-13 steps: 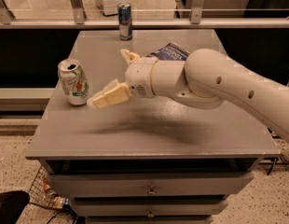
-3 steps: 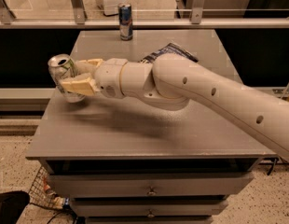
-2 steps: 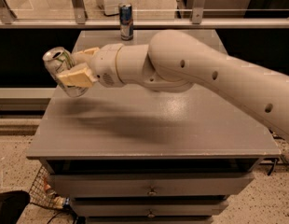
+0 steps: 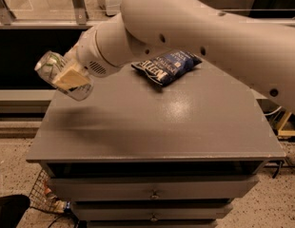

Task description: Knock 7up can over

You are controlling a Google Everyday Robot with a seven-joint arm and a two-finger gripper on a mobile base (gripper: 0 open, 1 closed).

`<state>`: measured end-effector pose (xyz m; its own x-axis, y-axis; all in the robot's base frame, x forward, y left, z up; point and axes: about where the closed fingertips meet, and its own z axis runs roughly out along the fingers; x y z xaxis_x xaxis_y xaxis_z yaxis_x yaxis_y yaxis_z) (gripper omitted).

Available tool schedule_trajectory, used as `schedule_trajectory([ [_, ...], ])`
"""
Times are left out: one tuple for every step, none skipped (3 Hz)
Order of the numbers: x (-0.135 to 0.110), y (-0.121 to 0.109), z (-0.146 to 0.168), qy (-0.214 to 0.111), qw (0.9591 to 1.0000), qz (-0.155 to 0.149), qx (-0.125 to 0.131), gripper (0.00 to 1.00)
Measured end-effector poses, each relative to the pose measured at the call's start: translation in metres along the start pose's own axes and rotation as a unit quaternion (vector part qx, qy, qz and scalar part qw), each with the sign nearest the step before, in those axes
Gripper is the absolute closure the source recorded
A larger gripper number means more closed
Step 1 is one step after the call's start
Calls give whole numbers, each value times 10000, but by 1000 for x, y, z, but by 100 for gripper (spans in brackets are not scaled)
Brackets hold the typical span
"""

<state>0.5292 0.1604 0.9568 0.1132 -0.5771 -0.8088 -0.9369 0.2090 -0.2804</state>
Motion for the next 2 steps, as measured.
schedule_trajectory([
  [12,15,6,906,9954,-109,-292,100],
  [33,23,13,1764,9835,-57,-405,100],
])
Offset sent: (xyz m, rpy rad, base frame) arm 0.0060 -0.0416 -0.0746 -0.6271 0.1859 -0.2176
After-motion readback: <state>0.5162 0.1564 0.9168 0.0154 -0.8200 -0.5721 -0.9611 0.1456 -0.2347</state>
